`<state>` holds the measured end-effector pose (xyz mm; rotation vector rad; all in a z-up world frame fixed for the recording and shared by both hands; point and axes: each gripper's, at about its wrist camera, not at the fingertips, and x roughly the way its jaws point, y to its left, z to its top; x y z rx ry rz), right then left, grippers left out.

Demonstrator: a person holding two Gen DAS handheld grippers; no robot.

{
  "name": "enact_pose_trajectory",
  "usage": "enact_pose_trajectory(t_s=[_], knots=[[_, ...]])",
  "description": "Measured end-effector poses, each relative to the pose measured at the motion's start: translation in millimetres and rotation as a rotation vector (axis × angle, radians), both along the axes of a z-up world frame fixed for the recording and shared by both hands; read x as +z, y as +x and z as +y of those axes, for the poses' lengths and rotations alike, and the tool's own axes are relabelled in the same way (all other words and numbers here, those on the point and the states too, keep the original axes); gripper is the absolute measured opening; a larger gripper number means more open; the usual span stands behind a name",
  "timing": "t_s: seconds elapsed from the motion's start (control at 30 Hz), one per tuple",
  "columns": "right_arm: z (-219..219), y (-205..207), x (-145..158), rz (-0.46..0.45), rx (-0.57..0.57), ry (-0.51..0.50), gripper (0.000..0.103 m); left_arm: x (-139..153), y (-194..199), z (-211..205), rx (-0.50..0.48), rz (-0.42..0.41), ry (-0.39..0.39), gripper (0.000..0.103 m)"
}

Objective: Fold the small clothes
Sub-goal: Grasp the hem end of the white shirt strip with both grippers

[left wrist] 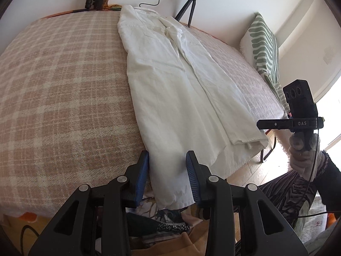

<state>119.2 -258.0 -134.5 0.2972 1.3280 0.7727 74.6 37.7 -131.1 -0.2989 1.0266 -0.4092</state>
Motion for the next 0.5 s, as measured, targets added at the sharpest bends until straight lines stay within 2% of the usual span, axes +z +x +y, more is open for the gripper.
enact_pose_trajectory(t_s=[0.1,0.23,0.37,0.5], knots=[[2,-8,-2,0.035,0.026,0.031,0.037,-2,-7,12,0.028,0.065,-0.085,0.033],[4,-9,-4,0.058,0.039,0.037,0.037,-3,-8,17,0.041,0.097,-0.131,0.035],[0,-9,-6,0.094,0.023,0.061,0.037,-2,-8,16,0.042,0.115,-0.129,0.035],[3,-10,-8,0.107,0.026,0.077,0.038,-10,-6,13,0.038,0.158,-0.205,0.032]])
